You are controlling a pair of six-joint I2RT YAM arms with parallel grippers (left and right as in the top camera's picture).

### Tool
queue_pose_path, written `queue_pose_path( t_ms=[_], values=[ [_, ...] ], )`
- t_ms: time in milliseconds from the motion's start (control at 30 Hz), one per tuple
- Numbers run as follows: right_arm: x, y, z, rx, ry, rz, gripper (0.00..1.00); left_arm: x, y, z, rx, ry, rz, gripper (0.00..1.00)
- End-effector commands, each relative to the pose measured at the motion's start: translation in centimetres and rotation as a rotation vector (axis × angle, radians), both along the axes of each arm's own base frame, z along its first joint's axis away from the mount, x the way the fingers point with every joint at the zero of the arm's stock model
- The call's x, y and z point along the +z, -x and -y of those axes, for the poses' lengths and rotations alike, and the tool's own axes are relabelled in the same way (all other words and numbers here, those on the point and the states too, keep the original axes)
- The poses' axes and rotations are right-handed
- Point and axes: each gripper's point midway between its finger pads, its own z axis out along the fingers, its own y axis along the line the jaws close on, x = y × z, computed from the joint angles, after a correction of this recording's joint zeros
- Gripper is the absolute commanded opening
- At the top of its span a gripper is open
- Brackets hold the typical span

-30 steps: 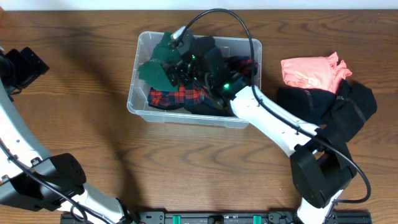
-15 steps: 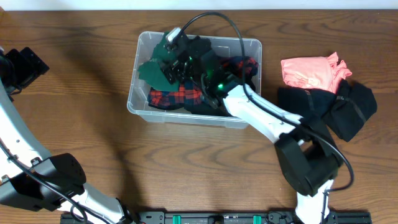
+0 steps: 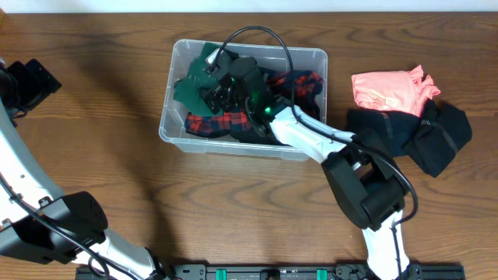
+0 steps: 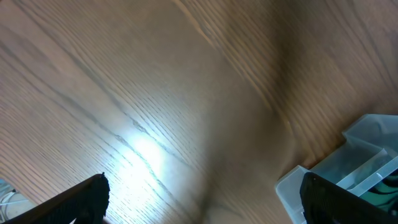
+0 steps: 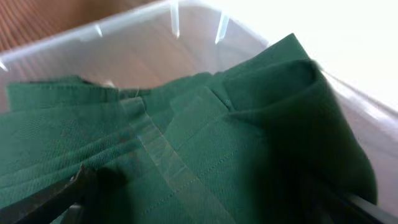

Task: Pack container
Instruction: 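Open the right gripper and move it back to the right pile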

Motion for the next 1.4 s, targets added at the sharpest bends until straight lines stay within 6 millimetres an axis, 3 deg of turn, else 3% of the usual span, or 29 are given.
queue_pose_path(
  t_ms=[0, 200, 300, 433, 533, 733, 867, 1033, 1133, 1200, 1367],
  values=[
    [-3.6, 0.4, 0.1, -0.001, 0.027, -0.074, 0.99, -0.2, 0.1, -0.1, 0.012, 0.006, -0.007, 0.98],
    [-3.2, 0.2, -0.1, -0.007, 0.016, -0.077, 0.99, -0.2, 0.1, -0.1, 0.012, 0.006, -0.007, 0.98],
    [-1.3, -0.1, -0.3, -0.012, -0.002, -0.066, 0.99, -0.2, 0.1, -0.1, 0.012, 0.006, -0.007, 0.98],
    [4.9, -0.9, -0.5, -0.024, -0.039, -0.006, 0.99, -0.2, 0.1, -0.1, 0.012, 0.006, -0.007, 0.98],
    [10.3, -1.5, 0.5, -0.047, -0.053, 0.039, 0.99, -0.2, 0.1, -0.1, 0.012, 0.006, -0.007, 0.98],
    [19.5, -1.0, 5.2, -0.106, -0.072, 0.055, 0.99, -0.2, 0.1, -0.1, 0.012, 0.006, -0.007, 0.98],
    [23.5, 0.9, 10.2, -0.158, -0.049, 0.051, 0.99, -0.2, 0.1, -0.1, 0.012, 0.006, -0.007, 0.98],
    [24.5, 2.3, 20.0, -0.358, -0.035, -0.079, 0.99, -0.2, 0.1, -0.1, 0.012, 0.006, -0.007, 0.98],
    [22.8, 2.6, 27.3, -0.595, -0.069, -0.230, 0.99, -0.2, 0.1, -0.1, 0.012, 0.006, -0.007, 0.98],
    [20.6, 3.4, 33.4, -0.819, -0.084, -0.355, 0.99, -0.2, 0.1, -0.1, 0.012, 0.006, -0.007, 0.98],
    [15.4, 6.4, 43.1, -1.160, -0.147, -0.586, 0.99, -0.2, 0.1, -0.1, 0.012, 0.006, -0.007, 0.98]
  ],
)
